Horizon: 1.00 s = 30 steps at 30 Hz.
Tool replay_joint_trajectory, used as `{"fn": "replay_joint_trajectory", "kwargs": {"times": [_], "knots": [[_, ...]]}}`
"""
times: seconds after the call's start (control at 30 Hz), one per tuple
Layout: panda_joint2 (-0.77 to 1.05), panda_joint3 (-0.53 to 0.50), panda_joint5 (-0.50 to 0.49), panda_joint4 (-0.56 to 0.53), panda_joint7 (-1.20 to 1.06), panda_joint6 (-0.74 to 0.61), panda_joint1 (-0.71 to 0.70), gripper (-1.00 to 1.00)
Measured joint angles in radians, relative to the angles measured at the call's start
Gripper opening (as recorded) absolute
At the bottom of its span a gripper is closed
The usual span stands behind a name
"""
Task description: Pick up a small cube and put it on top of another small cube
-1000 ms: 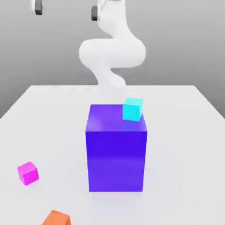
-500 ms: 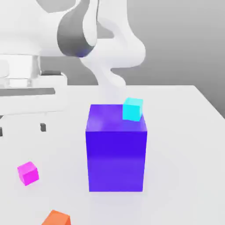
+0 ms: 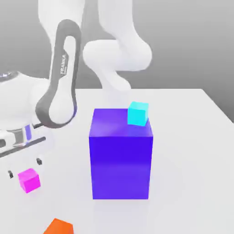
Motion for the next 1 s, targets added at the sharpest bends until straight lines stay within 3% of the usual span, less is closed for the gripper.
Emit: {"fn": "replay_joint_trajectory", "kwargs": {"times": [0.03,0.27,0.47,1.0], "knots": [[0.026,0.037,0.03,0.008,-0.024,0.019,-0.031,-1.0],[0.029,0.04,0.034,0.008,-0.027,0.019,-0.033,-1.0],[-0.161,-0.143,-0.214,-0.038,0.171,-0.102,0.1,-1.0],[-0.092,0.075,-0.294,0.304,0.824,-0.303,0.545,-1.0]]}}
